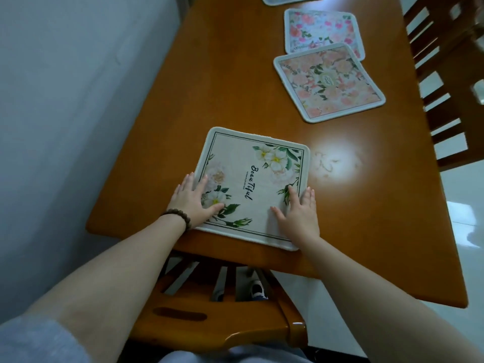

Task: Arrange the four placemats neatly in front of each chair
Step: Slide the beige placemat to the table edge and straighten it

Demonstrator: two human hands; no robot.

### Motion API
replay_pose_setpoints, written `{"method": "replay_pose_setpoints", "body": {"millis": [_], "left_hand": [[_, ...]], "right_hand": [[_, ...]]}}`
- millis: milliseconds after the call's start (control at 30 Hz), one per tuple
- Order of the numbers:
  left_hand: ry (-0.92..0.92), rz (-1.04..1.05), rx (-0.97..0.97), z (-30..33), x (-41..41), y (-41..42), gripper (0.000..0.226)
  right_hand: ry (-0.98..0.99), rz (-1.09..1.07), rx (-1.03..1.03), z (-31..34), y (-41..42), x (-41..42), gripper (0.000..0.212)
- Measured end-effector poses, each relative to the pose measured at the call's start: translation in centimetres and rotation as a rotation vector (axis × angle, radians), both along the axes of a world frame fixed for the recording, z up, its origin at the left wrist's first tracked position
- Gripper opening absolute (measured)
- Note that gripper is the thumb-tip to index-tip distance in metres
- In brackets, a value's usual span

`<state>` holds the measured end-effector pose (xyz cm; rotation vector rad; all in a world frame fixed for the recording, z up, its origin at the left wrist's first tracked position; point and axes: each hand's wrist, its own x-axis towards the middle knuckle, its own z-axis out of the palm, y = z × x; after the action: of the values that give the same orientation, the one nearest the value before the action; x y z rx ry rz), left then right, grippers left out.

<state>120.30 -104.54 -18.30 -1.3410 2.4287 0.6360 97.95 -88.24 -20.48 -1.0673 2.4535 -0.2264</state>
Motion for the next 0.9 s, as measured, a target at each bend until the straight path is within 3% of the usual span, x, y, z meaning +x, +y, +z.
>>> {"method": "replay_pose_setpoints", "body": {"millis": [467,733,900], "left_hand": [[-0.024,-0.048,0.09,1.7,6.8,5.1,0.09],[0.01,-0.139,-0.133,2.3,7.7,3.3,0.076],[-0.032,-0.106,-0.186,2.0,6.6,-0.7,0.081]], "right_hand": [[-0.054,0.39,0.09,2.1,-10.9,-3.8,0.076],[0.044,0.321,0.031,2.3,-10.2,-1.5,0.071],[0.125,0.207,0.037,1.7,-6.7,2.5,0.079]]}}
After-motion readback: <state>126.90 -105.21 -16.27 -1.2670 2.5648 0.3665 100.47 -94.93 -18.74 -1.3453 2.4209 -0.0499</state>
